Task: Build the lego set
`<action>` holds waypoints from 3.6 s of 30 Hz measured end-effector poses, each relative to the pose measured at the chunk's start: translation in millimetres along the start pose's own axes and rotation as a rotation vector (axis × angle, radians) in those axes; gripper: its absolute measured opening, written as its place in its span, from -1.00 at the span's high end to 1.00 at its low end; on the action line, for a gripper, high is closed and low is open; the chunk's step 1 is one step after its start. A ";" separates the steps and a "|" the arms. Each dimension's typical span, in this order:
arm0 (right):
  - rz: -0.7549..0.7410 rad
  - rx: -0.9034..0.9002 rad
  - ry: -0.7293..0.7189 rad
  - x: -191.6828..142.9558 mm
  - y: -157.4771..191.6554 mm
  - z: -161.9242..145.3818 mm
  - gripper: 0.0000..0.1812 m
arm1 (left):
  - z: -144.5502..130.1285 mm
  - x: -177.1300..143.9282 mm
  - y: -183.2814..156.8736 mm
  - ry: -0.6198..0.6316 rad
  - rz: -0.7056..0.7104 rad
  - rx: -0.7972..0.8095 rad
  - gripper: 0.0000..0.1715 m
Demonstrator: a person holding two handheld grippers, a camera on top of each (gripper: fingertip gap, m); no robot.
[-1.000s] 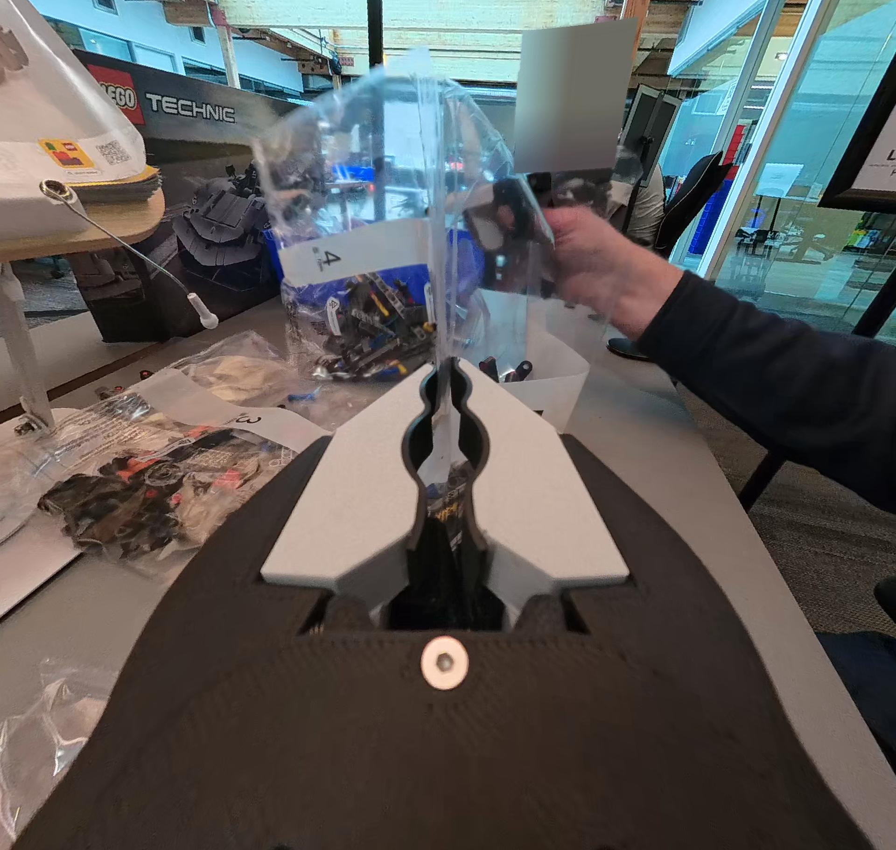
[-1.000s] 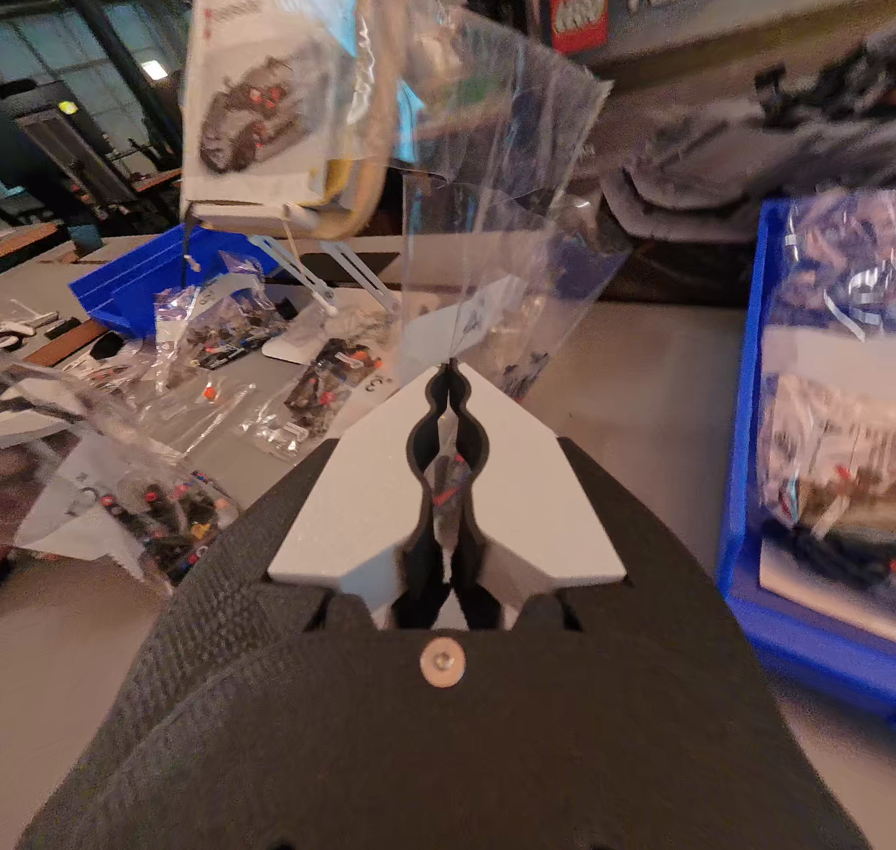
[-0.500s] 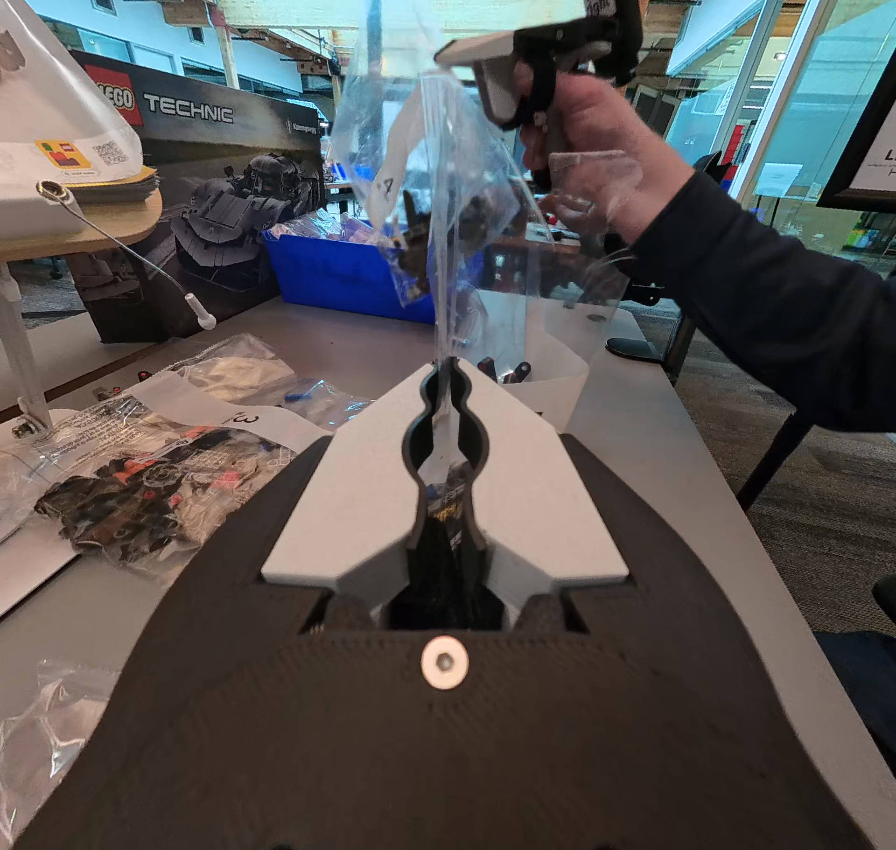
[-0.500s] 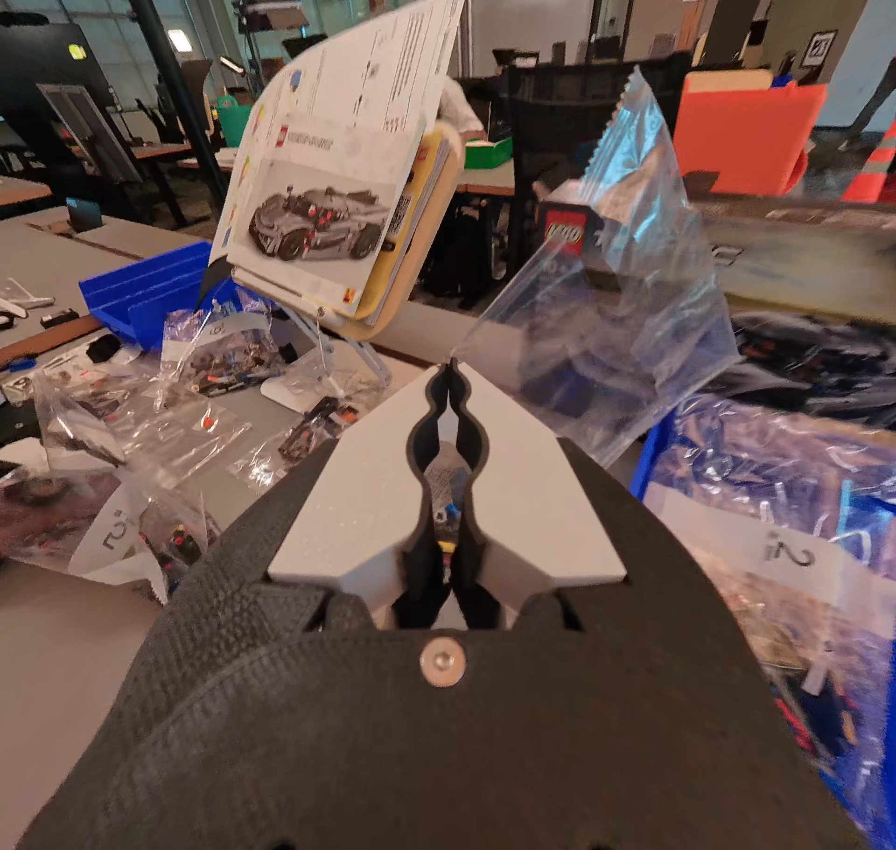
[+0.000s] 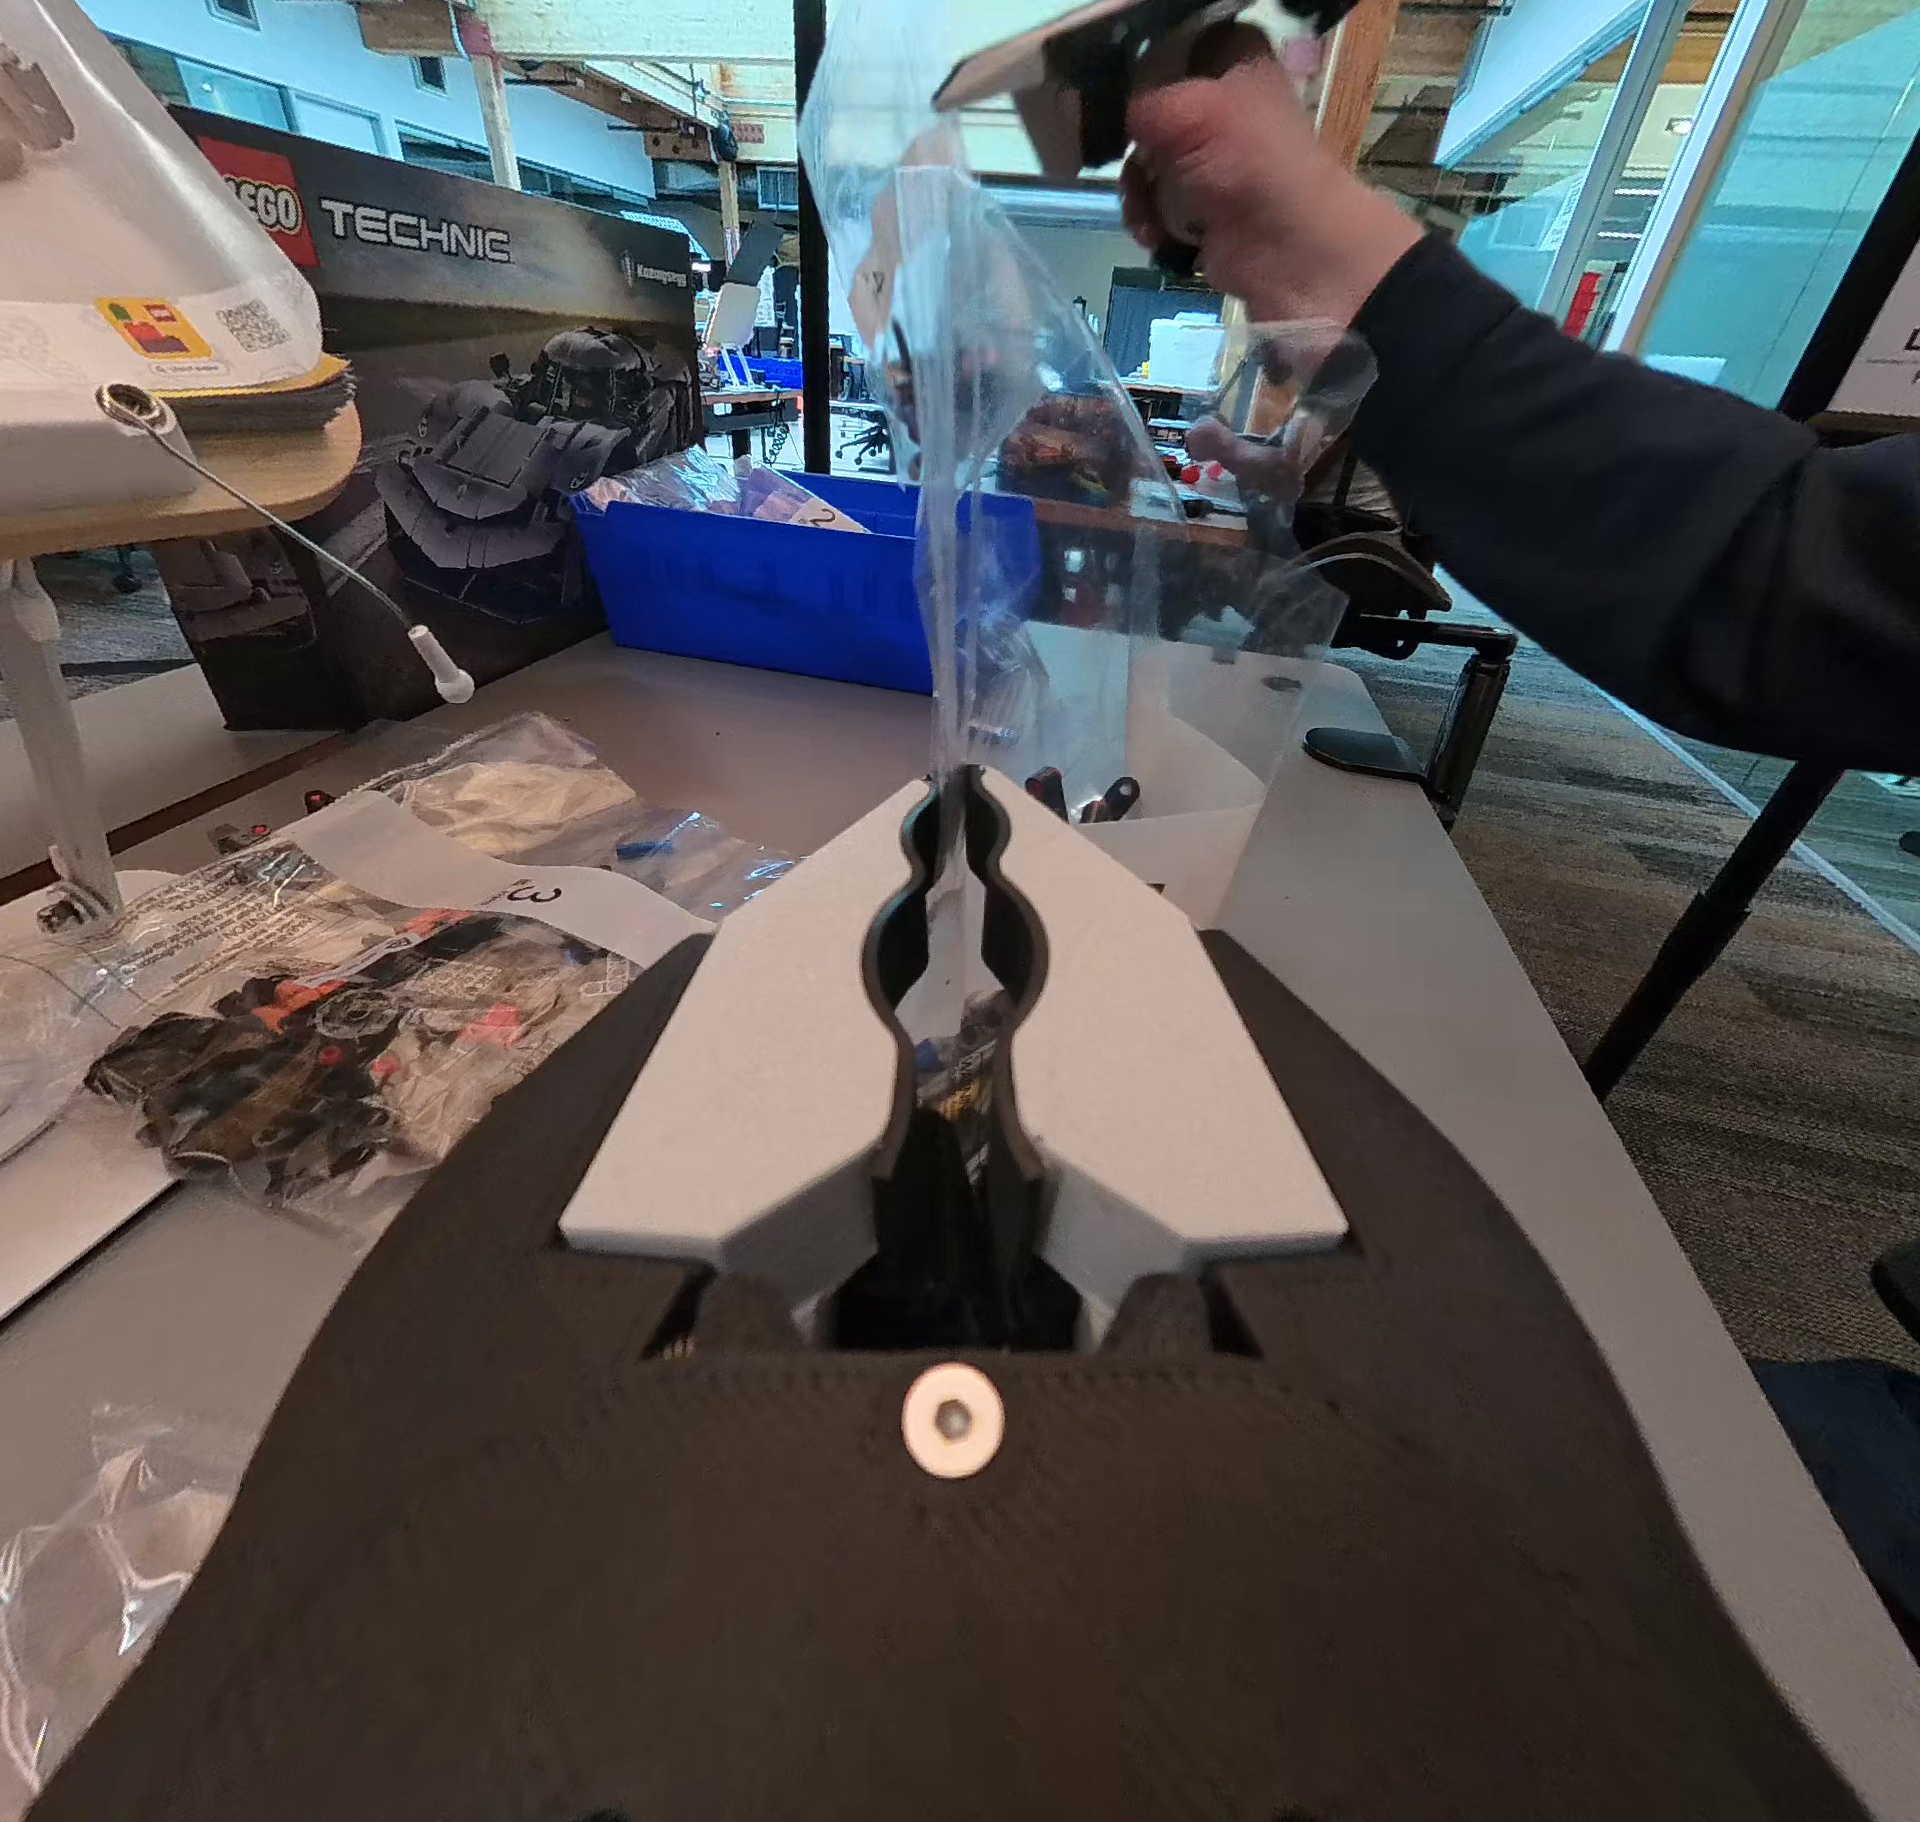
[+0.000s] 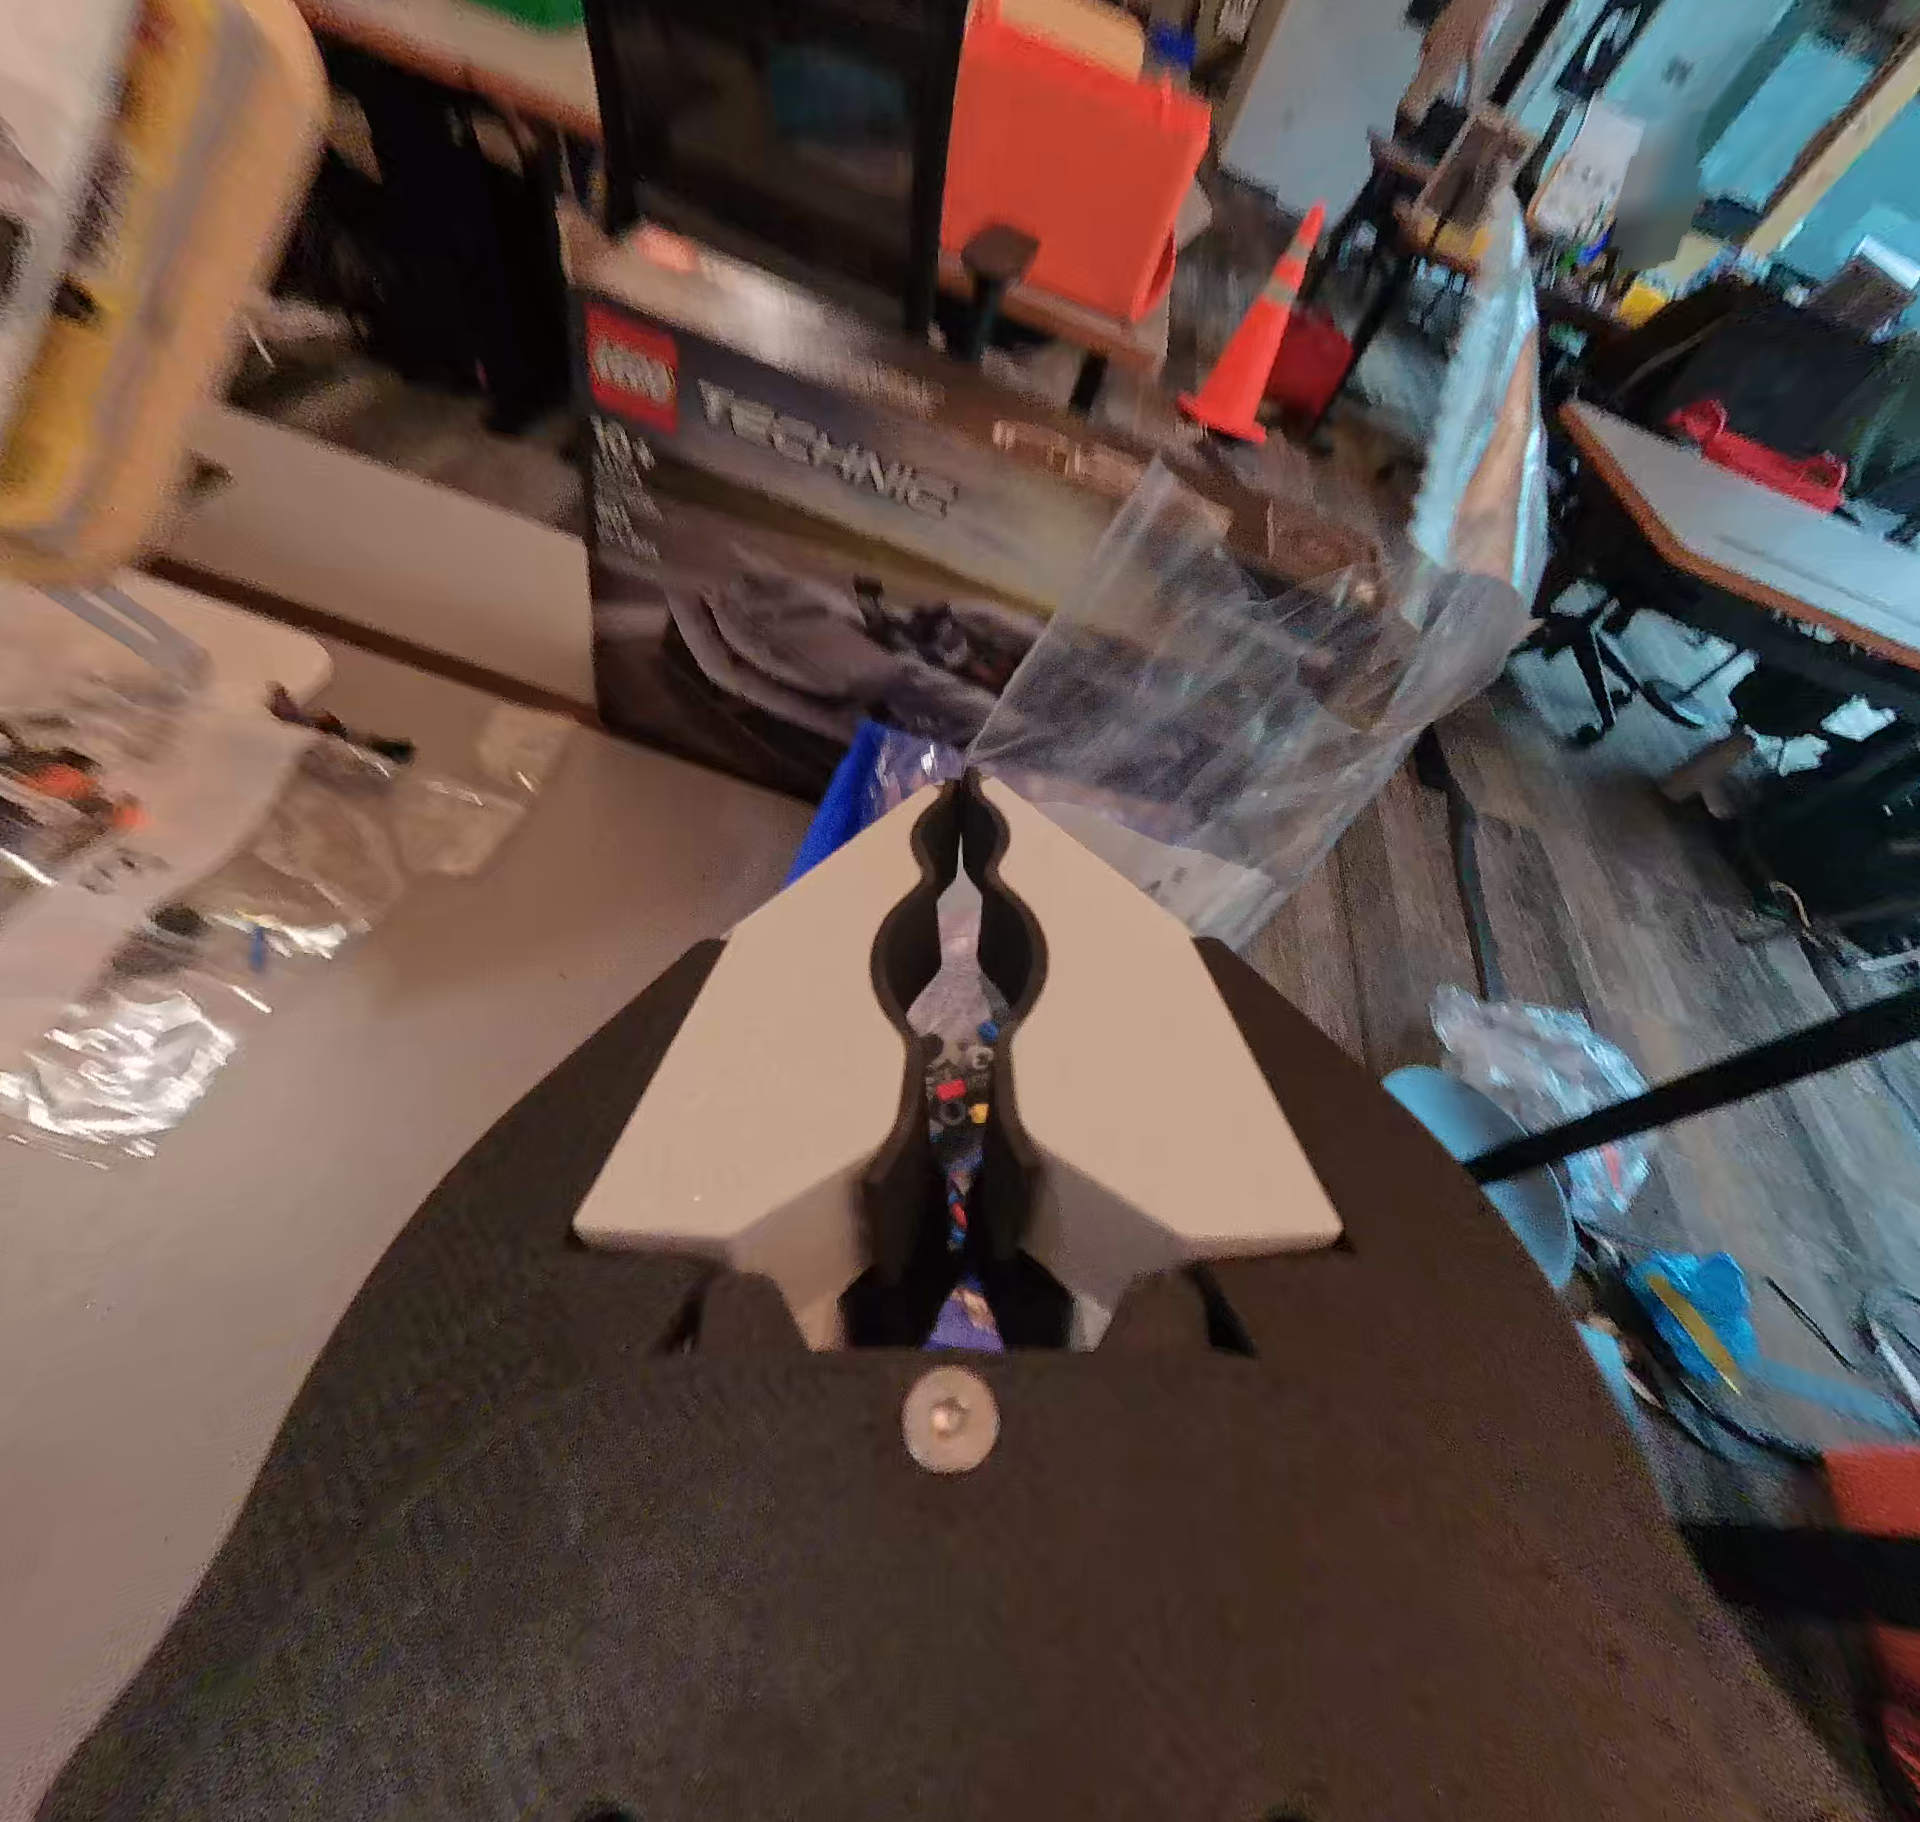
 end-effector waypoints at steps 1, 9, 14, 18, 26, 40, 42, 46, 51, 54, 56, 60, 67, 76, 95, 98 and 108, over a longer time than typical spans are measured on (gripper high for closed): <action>0.004 -0.012 0.051 15.3 2.4 -8.8 1.00 | -0.2 -0.1 0.3 0.000 0.000 -0.002 0.98; 0.029 -0.050 0.289 106.7 47.8 -68.1 0.74 | -1.0 0.3 1.3 0.001 0.000 -0.005 0.98; 0.475 -0.049 0.080 40.4 114.3 -28.5 0.42 | 0.4 1.4 0.6 0.004 0.000 0.001 0.99; 0.870 -0.132 0.038 -10.6 194.8 -41.0 0.10 | 0.8 0.8 0.6 0.006 0.007 0.000 0.99; 1.084 -0.064 0.139 -4.7 313.7 -97.5 0.37 | -0.2 -0.3 0.2 0.008 0.005 0.000 1.00; 0.848 -0.138 0.032 -29.5 226.7 -46.1 1.00 | 12.0 -12.3 1.8 -0.085 0.081 -0.014 0.79; 0.794 -0.131 0.010 -37.6 194.1 -31.6 1.00 | 11.4 -11.9 2.0 -0.076 0.076 -0.021 0.80; 0.649 -0.112 0.008 -50.5 115.0 -7.7 1.00 | 8.0 -5.0 -1.6 -0.031 0.070 0.001 0.81; 0.546 -0.081 0.029 -61.3 24.3 7.7 1.00 | 3.7 2.6 -4.8 0.014 0.058 0.013 0.81; 0.507 -0.075 0.098 -57.9 -10.2 4.7 1.00 | 2.2 4.1 -4.5 0.028 0.057 0.016 0.81; 0.501 -0.074 0.167 -51.1 -25.9 -2.3 1.00 | 1.9 4.6 -4.2 0.028 0.056 0.012 0.81; 0.535 -0.080 0.310 -32.9 -40.6 -17.6 1.00 | 0.3 6.0 -3.5 0.037 0.055 0.012 0.81; 0.593 -0.028 0.485 28.2 -67.6 -55.8 1.00 | -2.0 7.5 -1.5 0.050 0.056 0.008 0.81; 0.200 0.055 0.544 118.7 -71.9 -118.9 1.00 | -4.1 7.9 0.2 0.061 0.060 0.007 0.81; 0.559 -0.124 0.402 78.7 148.7 -47.0 0.39 | -2.6 6.0 0.8 0.078 0.091 0.040 0.80; 0.682 -0.055 0.550 125.1 207.4 -82.9 0.37 | -3.4 4.8 2.1 0.078 0.097 0.038 0.81; 0.631 -0.019 0.579 183.3 275.5 -126.1 0.94 | -2.4 7.3 -1.6 0.078 0.077 0.044 0.81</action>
Point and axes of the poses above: each gripper's, where its closed fingertips meet, x out along the fingers, z out of its top, y = z × x across the jaws, the point moved 9 cm from there along -x, back along the fingers, and after that the axes turned 3 degrees about y, right-handed, at the moved point
